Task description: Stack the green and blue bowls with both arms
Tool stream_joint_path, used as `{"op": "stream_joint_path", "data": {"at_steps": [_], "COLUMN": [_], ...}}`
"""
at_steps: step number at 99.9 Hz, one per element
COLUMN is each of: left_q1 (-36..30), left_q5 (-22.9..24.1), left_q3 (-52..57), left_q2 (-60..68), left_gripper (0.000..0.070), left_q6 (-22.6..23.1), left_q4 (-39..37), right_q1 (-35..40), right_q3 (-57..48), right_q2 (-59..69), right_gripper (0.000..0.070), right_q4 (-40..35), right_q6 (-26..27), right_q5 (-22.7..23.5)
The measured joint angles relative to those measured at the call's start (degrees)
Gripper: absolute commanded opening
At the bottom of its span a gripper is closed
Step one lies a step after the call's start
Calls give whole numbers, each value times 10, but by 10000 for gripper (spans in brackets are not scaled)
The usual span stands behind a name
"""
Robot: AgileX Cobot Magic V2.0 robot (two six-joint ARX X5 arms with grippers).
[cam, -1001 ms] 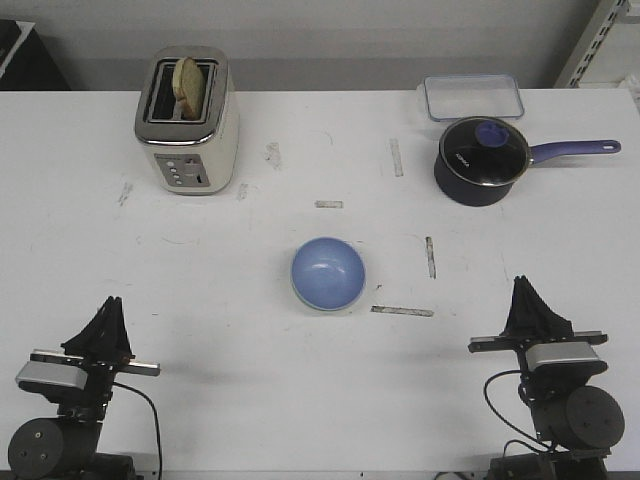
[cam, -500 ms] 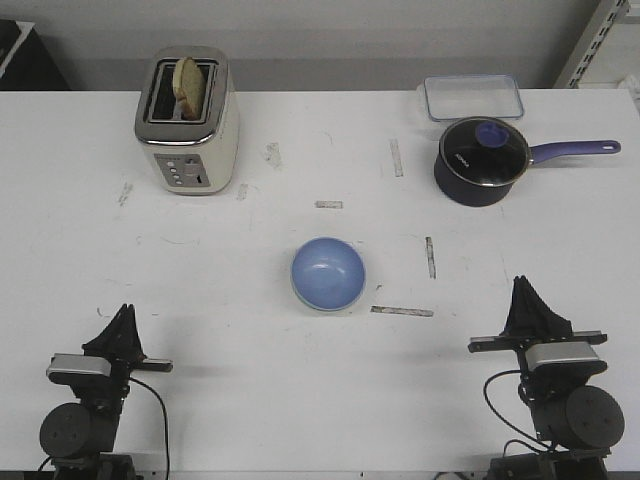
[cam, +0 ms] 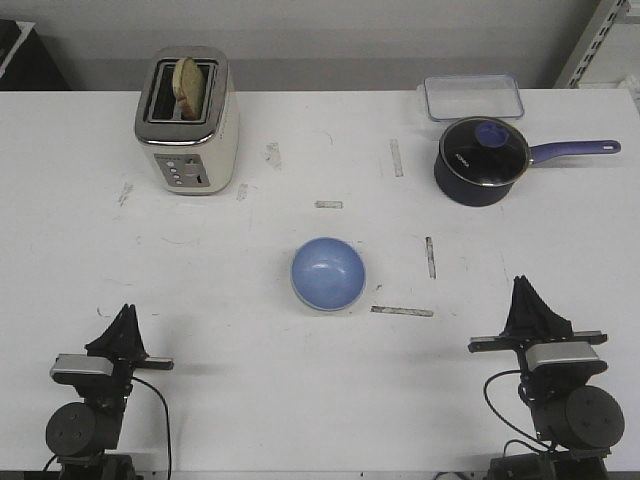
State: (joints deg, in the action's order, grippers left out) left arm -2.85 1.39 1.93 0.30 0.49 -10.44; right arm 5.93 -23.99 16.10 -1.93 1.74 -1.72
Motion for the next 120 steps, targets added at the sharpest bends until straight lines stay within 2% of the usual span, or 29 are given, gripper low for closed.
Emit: {"op": "stream_joint_path", "data": {"at_steps": [120], "left_q1": [0], "left_q5": [0], "left_q3": [0], "left_q2": [0], "left_gripper": [1], "left_q6": [0], "left_q4": [0], "right_q1": [-10], "right_q3": [0], "right_q2": [0], "right_gripper": [11], "right_q4": [0], "right_q6": [0], "right_q5": [2]}}
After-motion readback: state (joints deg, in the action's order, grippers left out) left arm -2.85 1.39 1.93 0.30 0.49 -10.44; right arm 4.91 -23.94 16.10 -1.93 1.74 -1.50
